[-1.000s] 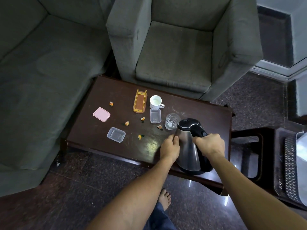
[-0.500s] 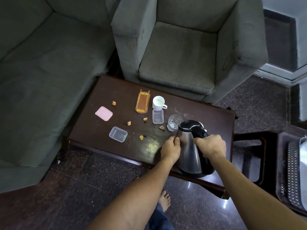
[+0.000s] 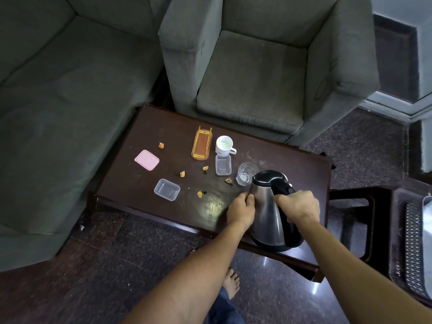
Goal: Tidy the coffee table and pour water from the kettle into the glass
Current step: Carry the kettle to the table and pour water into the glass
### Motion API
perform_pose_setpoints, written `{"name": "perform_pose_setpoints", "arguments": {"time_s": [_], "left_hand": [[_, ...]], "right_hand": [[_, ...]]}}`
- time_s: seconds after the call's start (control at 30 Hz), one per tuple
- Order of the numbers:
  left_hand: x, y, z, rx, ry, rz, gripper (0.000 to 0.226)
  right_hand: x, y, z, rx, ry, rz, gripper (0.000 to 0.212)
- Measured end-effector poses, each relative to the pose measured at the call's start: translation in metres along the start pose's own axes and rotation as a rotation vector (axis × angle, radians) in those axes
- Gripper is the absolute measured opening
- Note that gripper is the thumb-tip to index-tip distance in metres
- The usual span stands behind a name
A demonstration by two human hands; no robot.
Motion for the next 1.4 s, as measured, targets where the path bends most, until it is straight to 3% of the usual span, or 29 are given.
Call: {"name": "perform_pose_setpoints", "arguments": {"time_s": [1.07, 1.3, 1.4], "left_hand": [[-0.002, -0.004, -0.007, -0.051, 0.047, -0.027, 0.039], [-0.003, -0.022, -0.011, -0.160, 0.030, -0.179, 0.013], [-0.008, -0.033, -0.016, -0.254, -0.014, -0.202, 0.012]], "right_hand": [[0.009, 0.001, 0.003, -0.022, -0.009, -0.009, 0.029], [0.009, 0.000, 0.005, -0.016, -0.007, -0.017, 0.029], [0.008, 0.001, 0.004, -0.013, -0.009, -0.018, 0.030]]}}
Point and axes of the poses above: each hand's wrist, its own y-axis towards the middle knuckle, its own x-axis out of the back of the hand, z = x × y, the point moved 3 cm from there along y, towards the middle knuckle, and after that the axes turned 2 degrees about -x, right-handed, at the moved point
